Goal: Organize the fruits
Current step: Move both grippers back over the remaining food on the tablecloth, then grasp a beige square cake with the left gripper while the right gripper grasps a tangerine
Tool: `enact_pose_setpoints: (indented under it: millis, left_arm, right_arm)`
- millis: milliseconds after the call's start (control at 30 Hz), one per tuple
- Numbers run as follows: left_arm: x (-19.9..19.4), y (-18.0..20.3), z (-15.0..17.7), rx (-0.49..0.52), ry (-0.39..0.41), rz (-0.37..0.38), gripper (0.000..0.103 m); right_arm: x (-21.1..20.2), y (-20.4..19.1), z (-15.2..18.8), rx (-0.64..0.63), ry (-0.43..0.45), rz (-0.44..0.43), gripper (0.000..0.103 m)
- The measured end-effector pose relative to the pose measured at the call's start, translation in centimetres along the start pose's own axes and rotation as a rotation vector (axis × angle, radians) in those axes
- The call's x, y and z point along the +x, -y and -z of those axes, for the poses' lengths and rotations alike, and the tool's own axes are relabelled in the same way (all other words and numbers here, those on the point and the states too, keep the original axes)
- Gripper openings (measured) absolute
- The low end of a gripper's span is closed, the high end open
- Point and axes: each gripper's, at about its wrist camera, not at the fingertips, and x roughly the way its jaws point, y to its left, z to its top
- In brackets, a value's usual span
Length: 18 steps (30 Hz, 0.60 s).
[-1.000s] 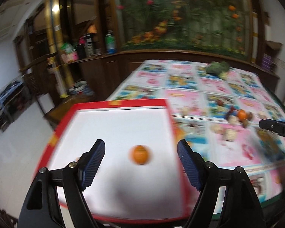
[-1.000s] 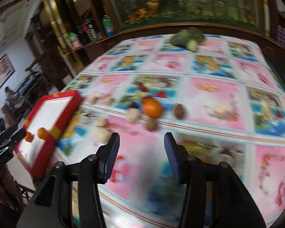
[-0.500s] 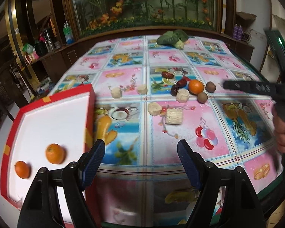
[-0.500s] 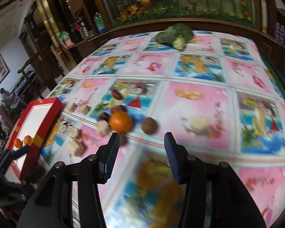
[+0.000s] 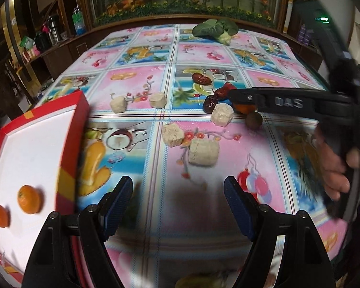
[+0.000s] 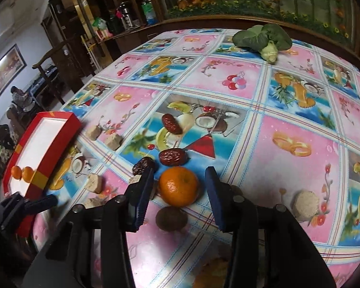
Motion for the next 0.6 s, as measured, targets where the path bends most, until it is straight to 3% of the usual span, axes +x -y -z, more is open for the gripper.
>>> enact_pose_setpoints:
  millis: [133, 367, 500, 600]
  left_arm:
    - [1.0, 0.3, -0.9, -0.017, -0.009, 0.000, 0.078]
    - [2.0, 1.1, -1.5, -0.012, -0.009, 0.007, 0.071]
    - [1.9, 0.8, -1.7, -0.017, 0.001, 0.015, 0.052]
    - [1.9, 0.5, -1.7, -0.017, 0.005, 0.016, 0.044]
  right_arm:
    - [0.0, -0.7, 0.5, -0.098, -0.008, 0.038, 0.038]
    - [-0.4, 0.3, 0.5, -0.067, 0.000, 0.016, 0.038]
    - [-0.2, -0.5, 0.7, -0.081, -0.009, 0.009, 0.037]
    - [-0.4, -0.4, 0.6, -0.062, -0.012, 0.004, 0.037]
